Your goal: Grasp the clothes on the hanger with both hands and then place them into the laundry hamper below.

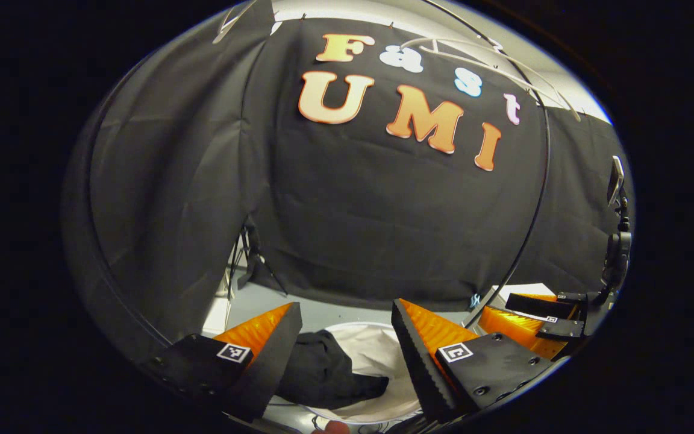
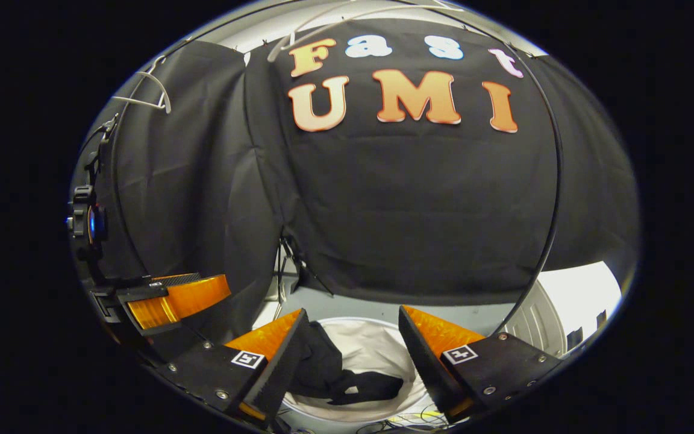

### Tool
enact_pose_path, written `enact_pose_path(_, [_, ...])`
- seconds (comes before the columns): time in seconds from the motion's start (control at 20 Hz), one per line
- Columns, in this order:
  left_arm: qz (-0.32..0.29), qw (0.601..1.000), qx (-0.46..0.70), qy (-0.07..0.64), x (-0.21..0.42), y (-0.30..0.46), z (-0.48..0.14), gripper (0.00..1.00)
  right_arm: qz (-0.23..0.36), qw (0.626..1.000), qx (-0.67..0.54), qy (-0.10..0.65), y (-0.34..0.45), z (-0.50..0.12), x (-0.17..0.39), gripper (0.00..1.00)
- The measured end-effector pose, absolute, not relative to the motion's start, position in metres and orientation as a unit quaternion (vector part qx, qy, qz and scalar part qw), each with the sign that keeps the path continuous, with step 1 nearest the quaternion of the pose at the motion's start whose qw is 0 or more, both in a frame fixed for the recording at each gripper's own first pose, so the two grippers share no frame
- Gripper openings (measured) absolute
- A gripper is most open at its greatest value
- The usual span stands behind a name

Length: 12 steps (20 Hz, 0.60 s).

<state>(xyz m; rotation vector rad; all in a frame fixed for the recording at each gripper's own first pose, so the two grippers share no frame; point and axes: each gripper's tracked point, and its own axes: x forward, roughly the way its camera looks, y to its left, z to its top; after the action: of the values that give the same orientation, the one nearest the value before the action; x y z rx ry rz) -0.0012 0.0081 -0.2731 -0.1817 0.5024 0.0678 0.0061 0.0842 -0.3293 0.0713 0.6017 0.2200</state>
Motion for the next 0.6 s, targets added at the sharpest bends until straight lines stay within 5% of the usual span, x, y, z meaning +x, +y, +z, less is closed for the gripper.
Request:
enact_pose_path(0.45, [0.022, 0.985, -0.085, 0.151, 0.012, -0.012, -0.165, 0.97, 0.102, 0.977, 0.025, 0.187, 0.073, -0.203, 0.026, 0.92])
enact_pose_path(0.5, [0.018, 0.985, -0.087, 0.145, 0.013, -0.012, -0.155, 1.0, 0.101, 0.978, 0.023, 0.179, 0.07, -0.191, 0.027, 1.0])
enact_pose_path(0.6, [0.017, 0.988, -0.08, 0.134, 0.017, -0.014, -0.136, 0.97, 0.099, 0.981, 0.02, 0.163, 0.065, -0.172, 0.031, 1.0])
